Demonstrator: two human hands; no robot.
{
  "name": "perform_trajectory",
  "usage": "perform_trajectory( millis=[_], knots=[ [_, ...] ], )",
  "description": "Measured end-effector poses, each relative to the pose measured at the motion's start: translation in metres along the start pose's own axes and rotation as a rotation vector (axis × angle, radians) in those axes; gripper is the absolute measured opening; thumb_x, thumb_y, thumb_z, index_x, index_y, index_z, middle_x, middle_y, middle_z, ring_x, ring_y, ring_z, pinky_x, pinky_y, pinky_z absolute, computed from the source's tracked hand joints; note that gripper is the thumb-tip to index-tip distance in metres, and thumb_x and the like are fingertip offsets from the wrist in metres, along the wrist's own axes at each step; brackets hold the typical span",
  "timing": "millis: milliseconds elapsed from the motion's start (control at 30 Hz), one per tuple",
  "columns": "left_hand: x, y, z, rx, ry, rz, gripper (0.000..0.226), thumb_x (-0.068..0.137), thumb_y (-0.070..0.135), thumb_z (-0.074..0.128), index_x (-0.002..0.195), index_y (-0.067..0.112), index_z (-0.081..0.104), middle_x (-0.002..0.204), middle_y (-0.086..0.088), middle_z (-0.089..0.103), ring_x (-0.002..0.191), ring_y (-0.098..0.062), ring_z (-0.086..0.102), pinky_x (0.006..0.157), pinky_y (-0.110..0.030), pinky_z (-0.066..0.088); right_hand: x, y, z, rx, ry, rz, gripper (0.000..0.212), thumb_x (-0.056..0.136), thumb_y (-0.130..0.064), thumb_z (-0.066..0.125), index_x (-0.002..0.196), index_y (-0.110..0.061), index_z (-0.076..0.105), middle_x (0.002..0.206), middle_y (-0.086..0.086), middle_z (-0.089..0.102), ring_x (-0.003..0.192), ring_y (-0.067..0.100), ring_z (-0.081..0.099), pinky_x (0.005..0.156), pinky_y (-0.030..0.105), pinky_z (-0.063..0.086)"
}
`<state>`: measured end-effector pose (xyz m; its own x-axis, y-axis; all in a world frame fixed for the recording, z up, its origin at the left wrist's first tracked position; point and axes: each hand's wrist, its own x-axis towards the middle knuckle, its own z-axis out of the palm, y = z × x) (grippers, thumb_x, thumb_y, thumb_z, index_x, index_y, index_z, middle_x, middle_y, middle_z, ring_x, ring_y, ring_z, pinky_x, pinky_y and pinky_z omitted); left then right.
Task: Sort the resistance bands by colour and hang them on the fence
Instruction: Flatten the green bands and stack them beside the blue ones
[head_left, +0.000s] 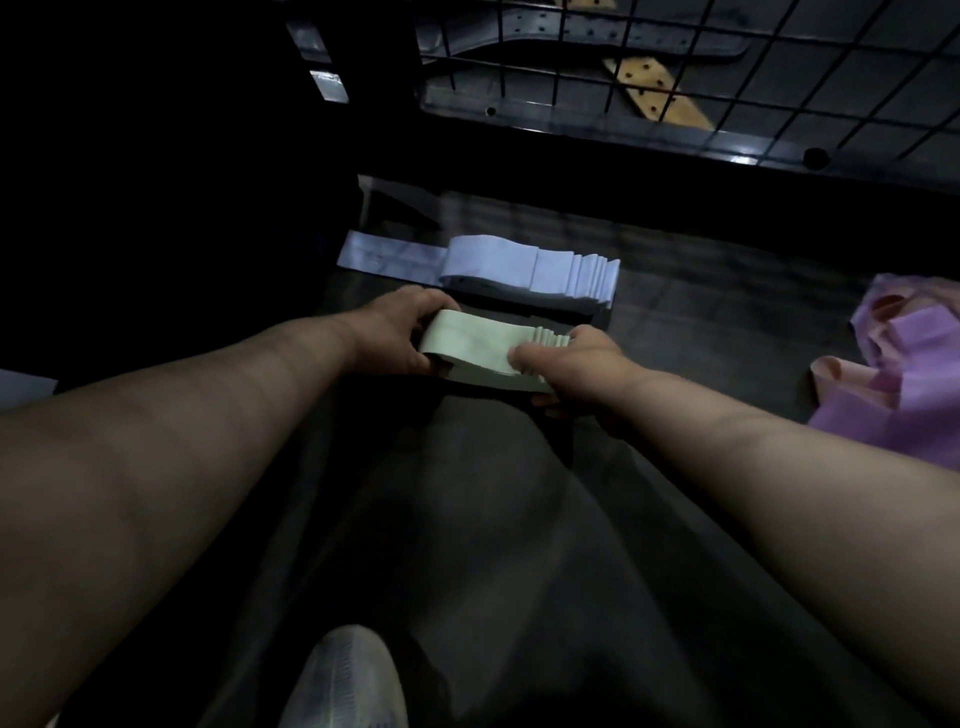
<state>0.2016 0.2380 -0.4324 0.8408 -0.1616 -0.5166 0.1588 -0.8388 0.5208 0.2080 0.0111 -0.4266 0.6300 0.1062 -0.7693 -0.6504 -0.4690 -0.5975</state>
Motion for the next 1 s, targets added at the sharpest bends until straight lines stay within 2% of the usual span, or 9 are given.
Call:
perform_trajectory(
  millis=[167,300,367,433,533,667,767,900,1000],
  knots=[
    [-0.002,0.000,-0.009,-0.037,0.065,-0.012,0.065,0.075,0.001,0.074,0.132,0.025,0.055,0.124,0.001,0.060,0.115,-0.017,0.057,0.101,-0.032,0.047,-0.007,-0.002,-0.004,0.232,-0.103,-0.027,0.036,0.083,-0.029,0.079,0.108,-0.008,0.064,0.104,0.015,0.073,0.080,0.029,0.073,0.055,0.028,0.051],
    [0.002,0.000,-0.005,0.090,0.034,-0.029,0.067,0.075,0.003,0.073,0.134,0.026,0.052,0.128,0.005,0.049,0.121,-0.016,0.047,0.100,-0.024,0.036,-0.004,-0.002,0.004,0.058,-0.035,0.021,0.044,0.081,-0.036,0.080,0.108,-0.005,0.062,0.100,0.015,0.072,0.081,0.030,0.074,0.060,0.035,0.058],
    [0.002,0.002,-0.005,0.076,0.054,-0.039,0.067,0.075,0.002,0.072,0.133,0.028,0.052,0.127,0.006,0.047,0.120,-0.014,0.046,0.097,-0.021,0.034,-0.003,-0.006,0.008,-0.017,0.010,0.030,0.043,0.081,-0.040,0.078,0.103,-0.007,0.060,0.100,0.014,0.070,0.086,0.031,0.073,0.069,0.040,0.060],
    [-0.001,0.003,-0.007,0.067,0.060,-0.068,0.073,0.074,0.004,0.076,0.137,0.029,0.049,0.133,0.002,0.044,0.118,-0.011,0.043,0.098,-0.021,0.035,-0.002,-0.010,0.009,-0.121,0.060,0.039,0.053,0.080,-0.047,0.075,0.113,-0.009,0.058,0.113,0.010,0.063,0.100,0.031,0.067,0.087,0.042,0.058],
    [-0.008,0.004,-0.005,-0.024,0.026,-0.137,0.099,0.071,0.026,0.086,0.152,0.031,0.028,0.145,-0.002,0.030,0.131,-0.016,0.037,0.108,-0.025,0.033,0.001,-0.007,0.011,-0.236,0.137,0.063,0.071,0.073,-0.057,0.074,0.126,-0.015,0.053,0.136,0.010,0.044,0.119,0.032,0.054,0.104,0.042,0.046],
    [-0.007,0.010,0.017,-0.281,0.141,-0.288,0.080,0.082,0.057,0.058,0.150,0.022,0.034,0.149,-0.011,0.030,0.139,-0.027,0.033,0.113,-0.033,0.028,0.002,0.003,0.008,-0.046,0.147,0.019,0.079,0.070,-0.050,0.084,0.127,-0.007,0.050,0.122,0.004,0.060,0.110,0.026,0.062,0.099,0.041,0.052],
    [-0.008,0.015,0.033,-0.232,0.173,-0.354,0.062,0.100,0.049,0.038,0.153,0.019,0.027,0.155,-0.013,0.022,0.144,-0.034,0.024,0.119,-0.039,0.020,0.001,0.008,0.010,-0.034,0.223,0.006,0.086,0.070,-0.050,0.085,0.132,-0.005,0.043,0.127,0.008,0.057,0.116,0.029,0.059,0.102,0.042,0.049],
    [-0.009,0.018,0.043,-0.292,0.266,-0.378,0.058,0.102,0.039,0.043,0.152,0.014,0.026,0.153,-0.015,0.023,0.142,-0.034,0.027,0.118,-0.037,0.022,0.001,0.010,0.012,-0.062,0.246,-0.006,0.070,0.070,-0.054,0.083,0.118,-0.012,0.054,0.125,0.009,0.057,0.112,0.029,0.059,0.099,0.043,0.050],
    [-0.013,0.021,0.044,-0.508,0.338,-0.435,0.068,0.088,0.043,0.059,0.145,0.011,0.038,0.143,-0.013,0.044,0.129,-0.029,0.047,0.112,-0.041,0.037,0.000,0.010,0.008,0.011,0.211,-0.004,0.069,0.073,-0.046,0.084,0.121,-0.010,0.050,0.120,0.007,0.059,0.109,0.027,0.060,0.099,0.042,0.051]
  ],
)
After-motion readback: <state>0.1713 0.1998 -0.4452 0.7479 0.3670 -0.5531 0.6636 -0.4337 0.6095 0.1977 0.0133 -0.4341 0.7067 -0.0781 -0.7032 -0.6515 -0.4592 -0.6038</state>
